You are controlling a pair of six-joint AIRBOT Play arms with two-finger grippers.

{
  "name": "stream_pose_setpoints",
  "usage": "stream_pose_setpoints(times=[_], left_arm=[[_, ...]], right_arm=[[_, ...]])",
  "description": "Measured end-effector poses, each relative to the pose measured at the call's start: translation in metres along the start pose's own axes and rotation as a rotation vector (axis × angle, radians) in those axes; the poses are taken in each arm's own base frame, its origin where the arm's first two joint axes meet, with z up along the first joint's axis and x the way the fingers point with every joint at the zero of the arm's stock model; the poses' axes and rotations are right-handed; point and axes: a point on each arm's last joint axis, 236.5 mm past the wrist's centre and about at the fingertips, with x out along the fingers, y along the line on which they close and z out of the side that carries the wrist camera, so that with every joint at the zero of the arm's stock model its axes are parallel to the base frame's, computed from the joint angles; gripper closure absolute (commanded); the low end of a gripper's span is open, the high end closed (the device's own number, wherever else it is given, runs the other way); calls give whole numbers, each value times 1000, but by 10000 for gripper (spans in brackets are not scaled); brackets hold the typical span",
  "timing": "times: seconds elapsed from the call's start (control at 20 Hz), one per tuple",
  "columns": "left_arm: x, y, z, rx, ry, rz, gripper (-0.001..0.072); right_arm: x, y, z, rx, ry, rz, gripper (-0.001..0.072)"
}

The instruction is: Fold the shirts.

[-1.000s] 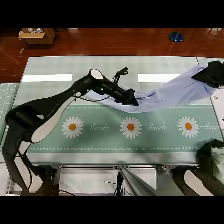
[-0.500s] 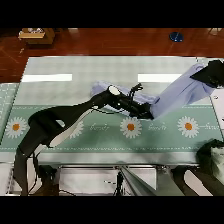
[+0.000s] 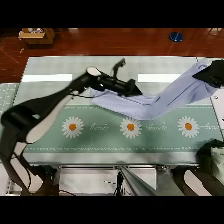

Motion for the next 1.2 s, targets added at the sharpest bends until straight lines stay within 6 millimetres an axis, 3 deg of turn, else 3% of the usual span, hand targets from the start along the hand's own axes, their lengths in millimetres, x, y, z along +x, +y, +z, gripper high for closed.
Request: stream_pose_setpoints(times=[0.15, 0.3, 0.5, 0.7, 0.8, 0.9, 1.1, 1.15, 1.2], left_arm=[[-80, 4, 20, 124, -42, 169, 688], [-165, 2, 33, 212, -113, 351, 688], [-284, -6, 36, 263, -244, 569, 687], [-380, -23, 17, 251, -372, 715, 686], [-413, -30, 4, 235, -420, 769, 686], [-432, -37, -5, 227, -451, 798, 686], [-442, -39, -19, 209, -451, 820, 686], [-442, -38, -20, 204, -450, 821, 686], [-440, -37, -22, 199, -444, 817, 686]], right_arm=[[10, 14, 0, -33, 8, 26, 690], [37, 35, -2, -83, 40, 57, 690], [95, 69, -9, -129, 94, 108, 690], [165, 102, -27, -146, 147, 158, 690], [198, 119, -39, -148, 163, 181, 690], [230, 134, -49, -151, 158, 196, 690], [284, 163, -70, -103, 132, 239, 684], [294, 169, -76, -84, 130, 250, 574], [303, 175, -82, -66, 130, 260, 373]])
